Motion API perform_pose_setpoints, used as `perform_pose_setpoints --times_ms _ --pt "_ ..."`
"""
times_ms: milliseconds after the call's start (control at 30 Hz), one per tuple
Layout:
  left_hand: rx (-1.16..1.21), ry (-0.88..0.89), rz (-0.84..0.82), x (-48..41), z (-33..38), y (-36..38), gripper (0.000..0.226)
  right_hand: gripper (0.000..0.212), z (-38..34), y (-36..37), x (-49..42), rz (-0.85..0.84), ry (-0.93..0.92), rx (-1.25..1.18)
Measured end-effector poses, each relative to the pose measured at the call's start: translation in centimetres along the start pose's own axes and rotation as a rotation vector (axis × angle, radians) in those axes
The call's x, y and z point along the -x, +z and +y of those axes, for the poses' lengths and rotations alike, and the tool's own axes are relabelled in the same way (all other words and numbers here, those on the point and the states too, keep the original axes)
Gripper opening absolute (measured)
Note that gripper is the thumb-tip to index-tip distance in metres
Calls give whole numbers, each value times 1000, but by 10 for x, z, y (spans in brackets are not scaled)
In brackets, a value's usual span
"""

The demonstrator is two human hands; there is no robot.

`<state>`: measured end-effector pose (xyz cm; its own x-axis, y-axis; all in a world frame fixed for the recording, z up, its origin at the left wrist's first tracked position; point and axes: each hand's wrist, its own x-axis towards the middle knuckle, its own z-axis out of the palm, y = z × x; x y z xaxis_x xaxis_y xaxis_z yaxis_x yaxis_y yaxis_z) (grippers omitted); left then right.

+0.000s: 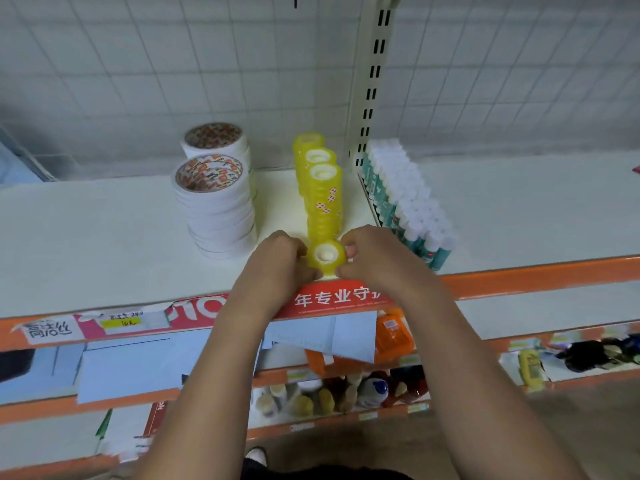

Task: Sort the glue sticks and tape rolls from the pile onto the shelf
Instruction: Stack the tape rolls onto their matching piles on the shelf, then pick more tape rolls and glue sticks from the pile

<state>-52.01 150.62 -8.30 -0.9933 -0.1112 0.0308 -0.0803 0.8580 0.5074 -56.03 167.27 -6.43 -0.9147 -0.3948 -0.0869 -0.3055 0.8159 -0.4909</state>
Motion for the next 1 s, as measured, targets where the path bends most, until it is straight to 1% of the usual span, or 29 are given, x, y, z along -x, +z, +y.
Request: perform_pose_setpoints --times_ms 133,200,367,533,667,767,833,900,1000 --pt "-39 -7 16 1 7 0 35 21 -3 -1 -2 -2 -36 36" --pt "-57 9 10 0 9 -1 35 14 -5 -1 -4 -10 -60 77" --pt "-124 42 -62 -2 13 -5 33 17 -7 -3 -8 -29 -65 125" --pt "-113 32 -82 -4 14 -2 28 17 -2 -4 -8 -49 -55 65" --pt "-79 -4 -124 -7 13 -3 24 22 -2 -5 -8 -60 -31 30" --pt "-56 -22 -145 -4 10 -4 25 27 -1 -6 -2 -38 -34 99" --pt "-78 -38 -100 1 6 -8 35 31 -2 -9 4 14 -66 171" --pt "-86 -34 -8 10 0 -15 42 33 -8 -12 11 97 -122 165" --pt "-56 25 91 29 -9 -34 30 23 -35 -14 21 208 -230 10"
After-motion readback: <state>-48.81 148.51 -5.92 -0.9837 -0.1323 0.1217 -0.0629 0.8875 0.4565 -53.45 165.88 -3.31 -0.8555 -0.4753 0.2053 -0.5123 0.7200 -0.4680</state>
